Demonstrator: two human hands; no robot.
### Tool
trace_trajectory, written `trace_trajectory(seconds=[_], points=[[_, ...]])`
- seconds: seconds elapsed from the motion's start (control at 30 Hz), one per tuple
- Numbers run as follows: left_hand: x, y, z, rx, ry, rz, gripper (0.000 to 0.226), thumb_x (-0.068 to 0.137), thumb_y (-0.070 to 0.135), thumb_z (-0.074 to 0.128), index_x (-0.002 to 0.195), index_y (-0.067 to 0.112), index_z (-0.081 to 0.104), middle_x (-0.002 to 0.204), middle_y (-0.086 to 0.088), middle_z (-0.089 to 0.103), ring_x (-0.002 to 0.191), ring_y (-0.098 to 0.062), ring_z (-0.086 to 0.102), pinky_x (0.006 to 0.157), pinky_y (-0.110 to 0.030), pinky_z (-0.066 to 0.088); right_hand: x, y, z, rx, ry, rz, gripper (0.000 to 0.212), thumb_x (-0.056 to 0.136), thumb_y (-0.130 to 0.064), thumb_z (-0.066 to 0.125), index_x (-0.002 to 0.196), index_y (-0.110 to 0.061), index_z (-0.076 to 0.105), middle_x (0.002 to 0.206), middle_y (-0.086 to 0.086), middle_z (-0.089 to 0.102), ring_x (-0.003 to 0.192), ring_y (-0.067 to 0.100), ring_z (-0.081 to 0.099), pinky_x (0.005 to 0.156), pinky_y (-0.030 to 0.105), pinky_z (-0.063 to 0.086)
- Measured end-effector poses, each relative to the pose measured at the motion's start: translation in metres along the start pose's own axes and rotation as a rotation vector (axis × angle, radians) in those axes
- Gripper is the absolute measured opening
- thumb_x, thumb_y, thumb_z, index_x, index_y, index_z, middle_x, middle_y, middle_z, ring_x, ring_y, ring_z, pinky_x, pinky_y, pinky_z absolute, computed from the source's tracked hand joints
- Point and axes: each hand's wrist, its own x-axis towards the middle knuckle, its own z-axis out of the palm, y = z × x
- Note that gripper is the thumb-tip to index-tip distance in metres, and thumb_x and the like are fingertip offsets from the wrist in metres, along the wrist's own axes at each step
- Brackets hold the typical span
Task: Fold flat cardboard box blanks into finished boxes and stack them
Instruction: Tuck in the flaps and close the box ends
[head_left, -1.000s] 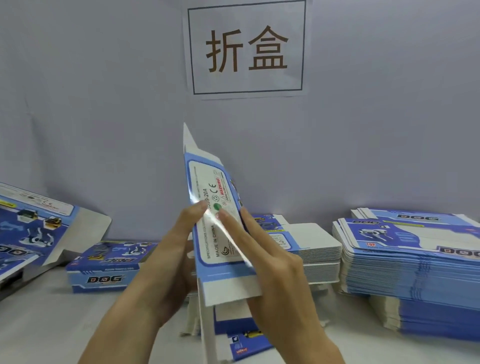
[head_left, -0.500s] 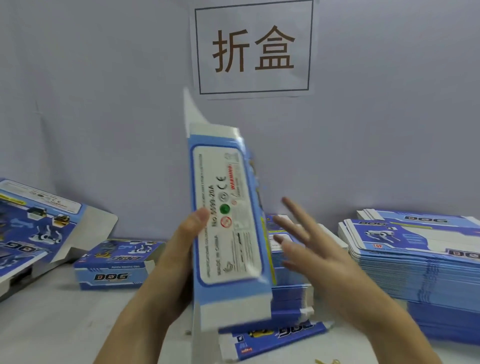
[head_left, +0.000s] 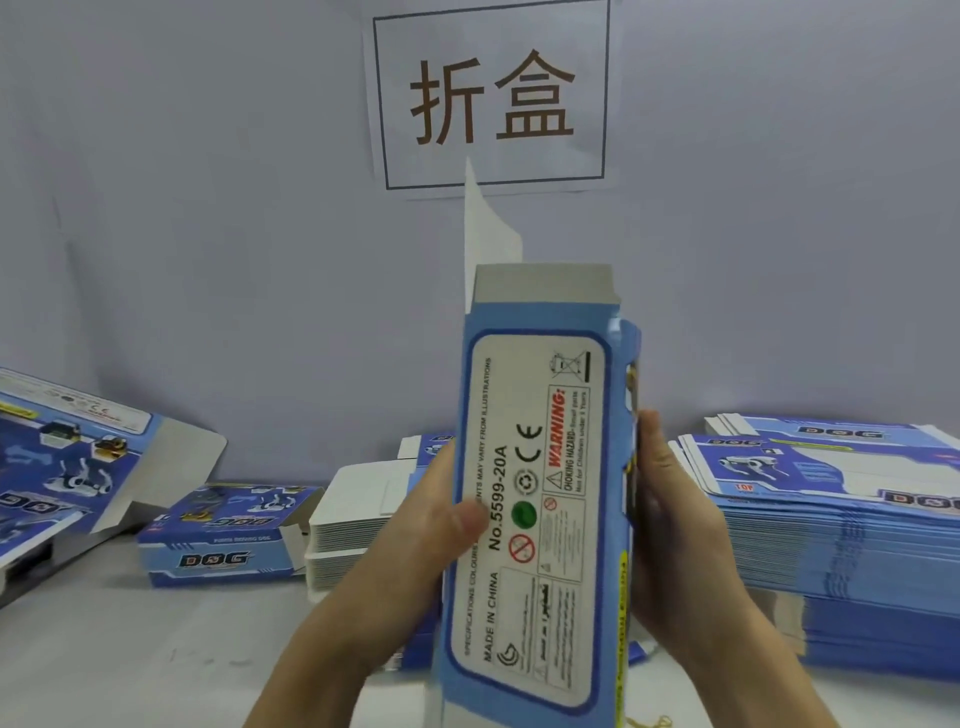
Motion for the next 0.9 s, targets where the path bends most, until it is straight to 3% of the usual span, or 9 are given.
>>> trace_trajectory(seconds=[0.13, 0.2, 0.27, 0.37, 0.47, 0.6, 0.67, 0.73, 0.9], points=[[0.003, -0.003, 0.007, 0.130, 0.144, 0.030, 0.149, 0.033, 0.086, 0.078, 0.153, 0.014, 0.026, 0.135, -0.013, 0.061, 0.117, -0.031, 0.064, 0.088, -0.047, 0.056, -0.006, -0.007, 0.010, -0.134, -0.068, -0.036, 0.057, 0.076, -0.068, 0.055, 0.118, -0.033, 0.072, 0.117, 0.007, 0.074, 0.107, 0.028, 0.072, 0.079, 0.035, 0.061], [0.007, -0.001, 0.011, 0.192, 0.159, 0.065, 0.125, 0.052, 0.083, 0.071, 0.155, 0.044, 0.012, 0.153, 0.011, 0.043, 0.137, -0.014, 0.048, 0.100, -0.044, 0.054, -0.002, -0.005, 0.012, -0.187, 0.036, -0.138, 0.075, 0.074, -0.073, 0.060, 0.135, -0.028, 0.060, 0.125, 0.006, 0.070, 0.114, 0.029, 0.068, 0.091, 0.045, 0.058], [-0.001, 0.000, 0.008, 0.272, 0.231, 0.124, 0.074, 0.079, 0.063, 0.060, 0.141, 0.069, 0.020, 0.146, 0.027, 0.042, 0.136, -0.005, 0.045, 0.095, -0.042, 0.057, 0.001, -0.005, 0.011, -0.211, 0.155, -0.274, 0.075, 0.076, -0.066, 0.064, 0.139, -0.027, 0.052, 0.125, 0.002, 0.070, 0.114, 0.026, 0.068, 0.095, 0.050, 0.054], [0.003, 0.011, 0.002, 0.208, 0.342, 0.227, 0.043, 0.097, 0.037, 0.050, 0.136, 0.054, 0.043, 0.123, 0.018, 0.065, 0.114, -0.006, 0.064, 0.076, -0.030, 0.061, 0.003, -0.007, 0.008, -0.318, 0.329, -0.454, 0.049, 0.081, -0.054, 0.067, 0.125, -0.038, 0.053, 0.104, -0.001, 0.075, 0.090, 0.018, 0.075, 0.068, 0.037, 0.062], [0.014, 0.022, 0.004, 0.180, 0.433, 0.227, 0.023, 0.102, 0.033, 0.042, 0.123, 0.031, 0.052, 0.107, -0.003, 0.070, 0.083, 0.005, 0.070, 0.071, -0.024, 0.060, 0.003, -0.003, 0.017, -0.441, 0.341, -0.528, 0.042, 0.083, -0.051, 0.063, 0.122, -0.040, 0.053, 0.100, -0.013, 0.073, 0.085, 0.009, 0.075, 0.059, 0.024, 0.060], [0.006, 0.028, 0.007, 0.237, 0.515, 0.219, 0.071, 0.072, 0.078, 0.064, 0.133, 0.051, 0.040, 0.127, 0.020, 0.061, 0.117, -0.003, 0.062, 0.096, -0.029, 0.053, -0.001, -0.004, 0.031, -0.558, 0.252, -0.613, 0.035, 0.093, -0.043, 0.063, 0.126, -0.039, 0.054, 0.101, -0.022, 0.071, 0.087, 0.003, 0.073, 0.060, 0.023, 0.060], [-0.002, 0.027, 0.000, 0.195, 0.537, 0.191, 0.066, 0.070, 0.075, 0.070, 0.127, 0.062, 0.040, 0.115, 0.027, 0.065, 0.108, 0.001, 0.065, 0.089, -0.024, 0.055, -0.003, -0.010, 0.030, -0.605, 0.244, -0.627, 0.034, 0.093, -0.048, 0.058, 0.126, -0.041, 0.053, 0.107, -0.018, 0.070, 0.099, 0.008, 0.069, 0.074, 0.034, 0.062], [-0.003, 0.020, -0.008, 0.143, 0.420, 0.133, 0.069, 0.074, 0.072, 0.067, 0.136, 0.056, 0.041, 0.121, 0.021, 0.066, 0.113, -0.004, 0.065, 0.099, -0.037, 0.052, -0.005, -0.017, 0.024, -0.553, 0.209, -0.590, 0.047, 0.086, -0.054, 0.058, 0.131, -0.049, 0.046, 0.121, -0.014, 0.064, 0.116, 0.013, 0.063, 0.090, 0.044, 0.057], [-0.006, 0.003, -0.002, -0.070, 0.235, 0.006, 0.048, 0.071, 0.058, 0.068, 0.117, 0.047, 0.067, 0.122, 0.005, 0.072, 0.111, -0.017, 0.069, 0.080, -0.026, 0.059, -0.009, -0.027, 0.021, -0.509, 0.082, -0.559, 0.062, 0.086, -0.059, 0.062, 0.139, -0.067, 0.031, 0.131, -0.042, 0.052, 0.129, -0.006, 0.051, 0.099, 0.022, 0.048]])
